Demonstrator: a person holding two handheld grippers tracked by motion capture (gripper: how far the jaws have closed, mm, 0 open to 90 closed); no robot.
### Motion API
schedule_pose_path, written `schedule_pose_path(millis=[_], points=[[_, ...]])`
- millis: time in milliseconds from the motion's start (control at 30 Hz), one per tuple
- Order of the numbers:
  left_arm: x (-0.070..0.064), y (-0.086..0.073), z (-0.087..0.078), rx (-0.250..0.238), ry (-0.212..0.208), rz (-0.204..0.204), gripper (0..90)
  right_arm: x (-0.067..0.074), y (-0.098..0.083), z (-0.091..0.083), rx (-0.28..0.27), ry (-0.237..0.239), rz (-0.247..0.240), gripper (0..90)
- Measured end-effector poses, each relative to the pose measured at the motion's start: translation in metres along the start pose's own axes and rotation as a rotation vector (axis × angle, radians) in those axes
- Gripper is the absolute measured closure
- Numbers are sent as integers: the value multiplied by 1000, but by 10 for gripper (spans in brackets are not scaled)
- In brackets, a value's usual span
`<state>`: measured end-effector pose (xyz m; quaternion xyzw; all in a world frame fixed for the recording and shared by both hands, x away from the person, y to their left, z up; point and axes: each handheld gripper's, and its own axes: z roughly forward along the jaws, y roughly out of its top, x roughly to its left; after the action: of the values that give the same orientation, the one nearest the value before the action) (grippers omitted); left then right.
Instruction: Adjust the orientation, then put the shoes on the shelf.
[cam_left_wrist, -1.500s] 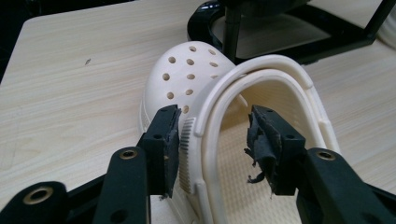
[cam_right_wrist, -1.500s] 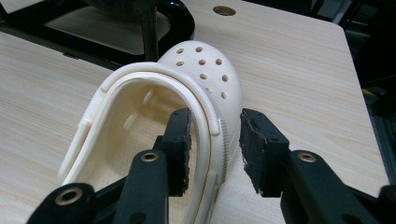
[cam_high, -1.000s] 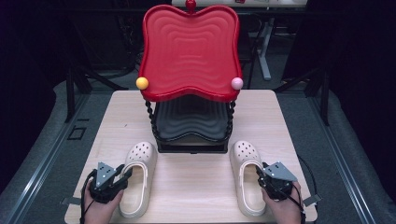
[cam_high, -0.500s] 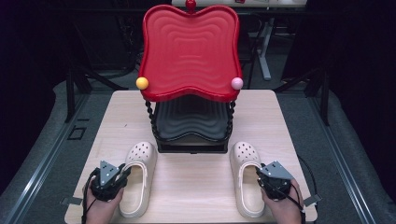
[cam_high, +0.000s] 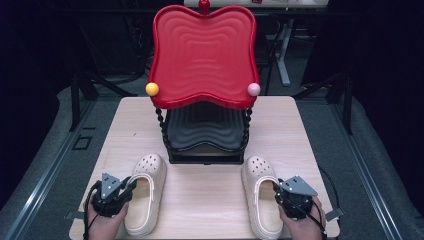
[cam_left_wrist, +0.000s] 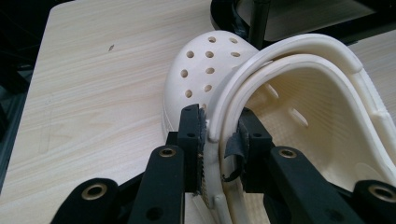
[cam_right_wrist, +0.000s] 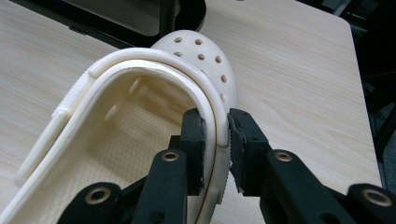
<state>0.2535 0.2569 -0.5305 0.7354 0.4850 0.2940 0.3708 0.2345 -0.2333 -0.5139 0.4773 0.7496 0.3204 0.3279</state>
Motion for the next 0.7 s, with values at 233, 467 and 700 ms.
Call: schedule_pose_path(millis=[233, 467, 700], points=[[-1, 4, -9, -19, -15, -20, 751, 3, 4, -6, -12, -7, -9, 762], [-2, 12, -21, -32, -41, -32, 752, 5, 15, -22, -34, -2, -9, 761], [-5, 23, -36, -52, -71, -48, 752, 6, 27, -38, -34, 0, -28, 761]])
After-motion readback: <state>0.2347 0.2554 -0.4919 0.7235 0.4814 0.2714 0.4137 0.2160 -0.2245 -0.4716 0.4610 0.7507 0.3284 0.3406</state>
